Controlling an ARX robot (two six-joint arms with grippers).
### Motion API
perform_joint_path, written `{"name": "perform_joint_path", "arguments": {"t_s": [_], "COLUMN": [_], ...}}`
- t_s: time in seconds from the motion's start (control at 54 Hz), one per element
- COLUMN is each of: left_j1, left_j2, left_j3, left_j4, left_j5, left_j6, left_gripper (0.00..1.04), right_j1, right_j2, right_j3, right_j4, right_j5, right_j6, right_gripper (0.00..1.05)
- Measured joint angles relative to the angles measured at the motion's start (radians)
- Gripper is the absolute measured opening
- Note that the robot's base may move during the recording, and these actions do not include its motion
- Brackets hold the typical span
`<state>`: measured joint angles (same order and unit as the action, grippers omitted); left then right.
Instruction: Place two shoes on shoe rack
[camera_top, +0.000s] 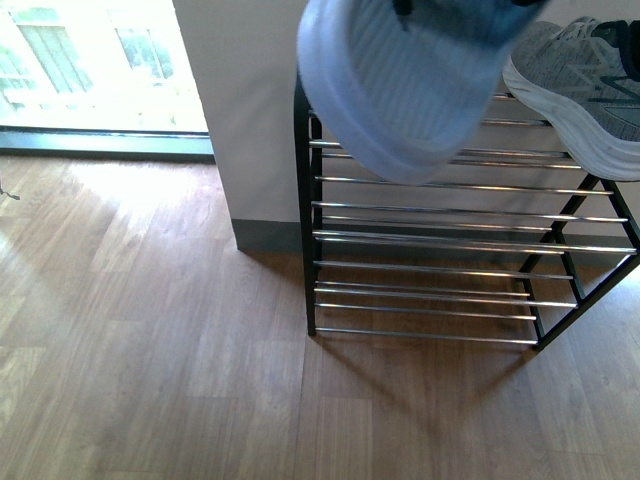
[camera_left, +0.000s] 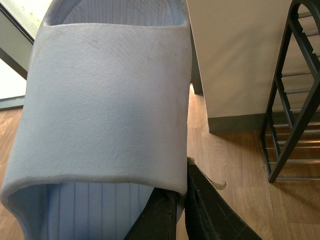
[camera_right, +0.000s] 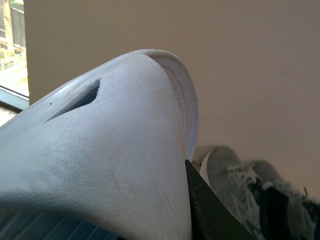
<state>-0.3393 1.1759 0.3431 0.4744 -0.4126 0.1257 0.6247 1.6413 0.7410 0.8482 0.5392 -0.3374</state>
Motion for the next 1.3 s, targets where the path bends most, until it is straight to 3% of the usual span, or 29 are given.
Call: {"name": "perform_joint_path", "arguments": {"t_s": [0.204, 0.296, 0.723, 0.908, 1.297], "left_j1": [0.000, 0.000, 0.000, 0.000, 0.000], "left_j2": [0.000, 0.000, 0.000, 0.000, 0.000], "left_j3": [0.000, 0.000, 0.000, 0.000, 0.000], "left_j4": [0.000, 0.000, 0.000, 0.000, 0.000], "left_j5": [0.000, 0.000, 0.000, 0.000, 0.000], "left_j6": [0.000, 0.000, 0.000, 0.000, 0.000], "left_gripper": [0.02, 0.02, 0.02, 0.02, 0.02], "right_j1": [0.027, 0.012, -0.201, -0.253, -0.280], "right_j2": [0.235, 0.312, 0.406, 0.436, 0.570], "right_j3": [0.081, 0.119, 0.243, 0.288, 0.494], "right_j4": [0.229, 0.252, 0.154, 0.079, -0.125], "right_j5": [-0.033, -0.053, -0.117, -0.163, -0.168], "right_j6": [-0.300, -0.415, -0.776, -0.856, -0.827], "right_gripper": [0.02, 0.02, 0.02, 0.02, 0.02]}}
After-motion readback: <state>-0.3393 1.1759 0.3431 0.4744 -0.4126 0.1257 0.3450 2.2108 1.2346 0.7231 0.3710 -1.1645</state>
